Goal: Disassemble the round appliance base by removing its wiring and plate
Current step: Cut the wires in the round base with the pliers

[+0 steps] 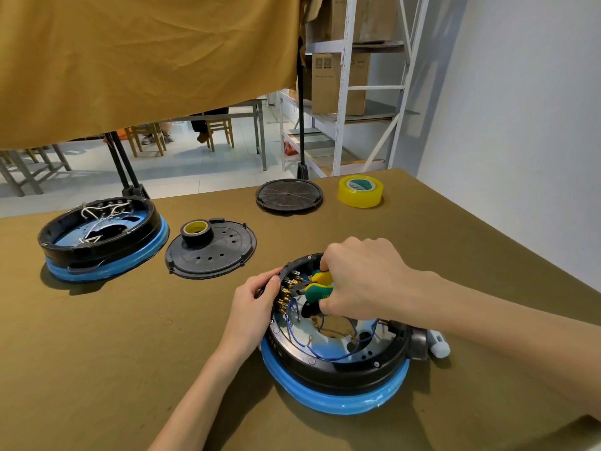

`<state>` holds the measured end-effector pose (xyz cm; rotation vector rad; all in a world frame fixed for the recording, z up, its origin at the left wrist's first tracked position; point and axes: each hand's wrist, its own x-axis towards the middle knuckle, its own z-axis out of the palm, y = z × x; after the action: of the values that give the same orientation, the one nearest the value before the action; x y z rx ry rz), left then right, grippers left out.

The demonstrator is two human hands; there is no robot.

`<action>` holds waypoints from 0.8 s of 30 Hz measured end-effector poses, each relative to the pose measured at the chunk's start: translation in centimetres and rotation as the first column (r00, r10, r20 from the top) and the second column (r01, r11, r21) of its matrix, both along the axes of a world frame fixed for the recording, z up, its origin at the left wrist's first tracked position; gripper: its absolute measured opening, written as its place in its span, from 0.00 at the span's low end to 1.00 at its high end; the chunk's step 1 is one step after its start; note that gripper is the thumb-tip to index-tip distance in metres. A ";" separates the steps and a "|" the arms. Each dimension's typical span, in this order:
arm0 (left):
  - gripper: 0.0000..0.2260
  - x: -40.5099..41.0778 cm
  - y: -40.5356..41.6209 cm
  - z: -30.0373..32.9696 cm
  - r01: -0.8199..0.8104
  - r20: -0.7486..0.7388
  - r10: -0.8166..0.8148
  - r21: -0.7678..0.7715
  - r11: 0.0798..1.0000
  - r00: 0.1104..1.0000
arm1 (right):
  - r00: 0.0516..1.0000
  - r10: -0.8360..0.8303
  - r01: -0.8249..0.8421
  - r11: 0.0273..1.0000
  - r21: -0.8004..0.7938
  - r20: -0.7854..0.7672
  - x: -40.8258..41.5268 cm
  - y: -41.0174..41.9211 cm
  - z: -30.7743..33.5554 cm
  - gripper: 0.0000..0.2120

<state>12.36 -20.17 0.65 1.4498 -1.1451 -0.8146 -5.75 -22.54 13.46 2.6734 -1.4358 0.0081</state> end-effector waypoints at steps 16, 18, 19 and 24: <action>0.14 0.1 0.0 0.0 -0.012 0.084 0.011 0.005 1.000 0.996 | 0.995 -0.078 0.063 0.976 0.207 0.065 -0.8 -0.2 0.5 0.25; 0.14 0.2 0.1 0.1 -0.012 0.083 0.012 0.004 1.000 0.997 | 0.999 -0.043 0.040 0.992 0.117 0.030 -0.6 0.3 0.2 0.24; 0.14 0.2 0.1 0.1 -0.014 0.081 0.014 0.003 1.000 0.997 | 1.000 -0.011 0.012 1.000 0.029 -0.018 -0.5 0.6 -0.3 0.23; 0.14 0.0 0.0 0.1 -0.026 0.090 0.026 0.003 1.000 0.996 | 0.998 -0.035 0.032 0.998 0.061 0.056 -0.9 0.0 -0.6 0.28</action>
<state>12.39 -20.16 0.75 1.5150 -1.1906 -0.7404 -6.70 -22.52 12.86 2.7173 -1.5210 0.0390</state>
